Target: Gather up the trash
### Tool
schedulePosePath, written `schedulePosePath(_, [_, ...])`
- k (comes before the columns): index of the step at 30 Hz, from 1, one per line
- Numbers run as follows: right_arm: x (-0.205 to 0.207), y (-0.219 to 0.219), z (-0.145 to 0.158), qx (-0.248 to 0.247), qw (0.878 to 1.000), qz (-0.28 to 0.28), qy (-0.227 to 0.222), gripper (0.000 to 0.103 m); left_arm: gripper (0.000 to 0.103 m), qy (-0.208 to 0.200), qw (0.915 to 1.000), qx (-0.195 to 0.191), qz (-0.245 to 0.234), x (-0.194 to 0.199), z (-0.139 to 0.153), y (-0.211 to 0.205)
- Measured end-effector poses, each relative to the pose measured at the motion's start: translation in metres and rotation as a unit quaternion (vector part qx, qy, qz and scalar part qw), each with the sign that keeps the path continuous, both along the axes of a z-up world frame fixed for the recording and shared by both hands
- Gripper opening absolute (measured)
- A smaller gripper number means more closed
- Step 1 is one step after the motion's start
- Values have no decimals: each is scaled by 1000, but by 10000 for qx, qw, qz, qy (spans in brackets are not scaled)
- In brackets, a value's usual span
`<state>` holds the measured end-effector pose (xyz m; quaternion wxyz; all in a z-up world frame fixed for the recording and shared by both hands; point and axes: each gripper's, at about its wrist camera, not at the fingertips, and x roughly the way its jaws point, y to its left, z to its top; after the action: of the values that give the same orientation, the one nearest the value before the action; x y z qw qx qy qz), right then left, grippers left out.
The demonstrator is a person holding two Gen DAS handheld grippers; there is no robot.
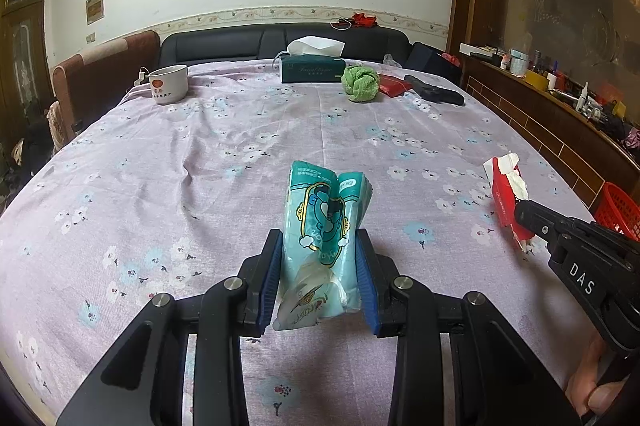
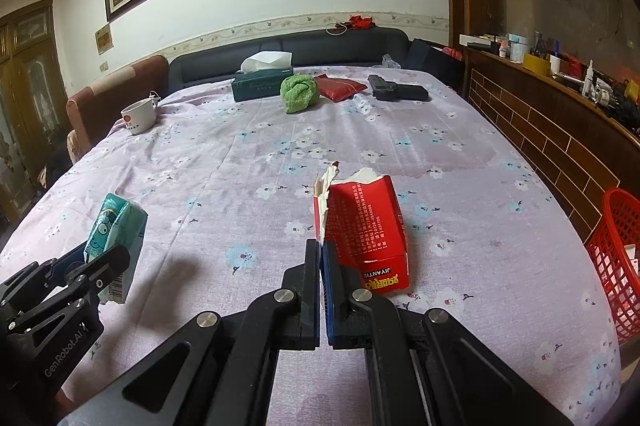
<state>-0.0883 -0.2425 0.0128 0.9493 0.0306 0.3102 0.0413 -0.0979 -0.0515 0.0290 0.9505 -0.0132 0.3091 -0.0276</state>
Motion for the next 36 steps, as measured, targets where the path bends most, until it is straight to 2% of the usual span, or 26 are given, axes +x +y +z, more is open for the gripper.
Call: schedulePosePath(36, [1, 2, 1, -133, 9998, -112, -10, 2, 34, -15, 9999, -133, -29, -2, 2, 2])
